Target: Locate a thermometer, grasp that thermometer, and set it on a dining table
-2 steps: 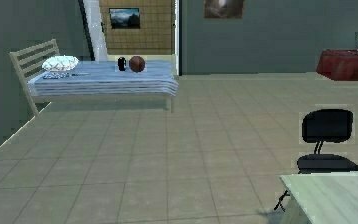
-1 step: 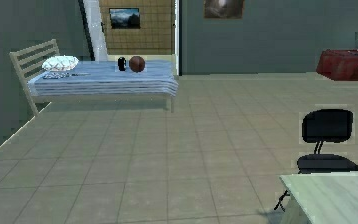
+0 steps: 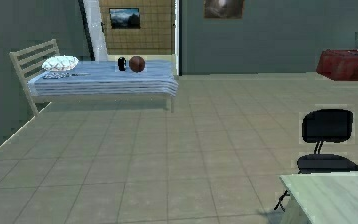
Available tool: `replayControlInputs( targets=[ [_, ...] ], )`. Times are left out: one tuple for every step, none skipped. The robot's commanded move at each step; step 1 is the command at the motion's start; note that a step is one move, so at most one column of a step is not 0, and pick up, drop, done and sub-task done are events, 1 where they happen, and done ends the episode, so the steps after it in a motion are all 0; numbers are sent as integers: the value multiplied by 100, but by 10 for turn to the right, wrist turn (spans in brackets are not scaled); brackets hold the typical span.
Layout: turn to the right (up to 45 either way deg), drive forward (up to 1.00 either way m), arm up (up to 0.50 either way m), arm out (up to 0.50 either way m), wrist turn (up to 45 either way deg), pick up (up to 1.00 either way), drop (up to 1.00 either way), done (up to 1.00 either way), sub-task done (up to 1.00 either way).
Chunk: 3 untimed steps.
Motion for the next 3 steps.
replayControlInputs(
  targets=[
    [0,0,0,0,450,0,0,0,0],
    [0,0,0,0,420,0,0,0,0],
    [0,0,-2,0,0,0,0,0,0]
  ],
)
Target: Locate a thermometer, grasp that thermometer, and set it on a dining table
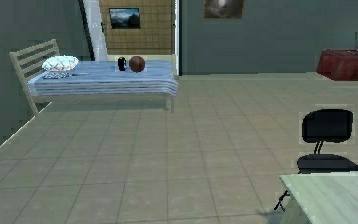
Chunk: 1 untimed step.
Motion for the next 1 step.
replayControlInputs(
  targets=[
    [0,0,-32,0,0,0,0,0,0]
  ],
)
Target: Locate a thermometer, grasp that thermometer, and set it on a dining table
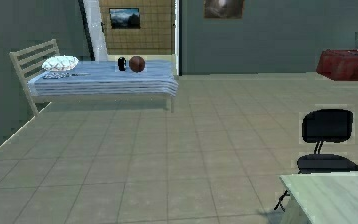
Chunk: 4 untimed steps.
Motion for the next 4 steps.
replayControlInputs(
  targets=[
    [0,0,0,0,0,0,100,0,0],
    [0,0,2,0,0,0,0,0,0],
    [0,0,0,-8,0,0,0,0,0],
    [0,0,0,0,0,0,0,100,0]
  ],
)
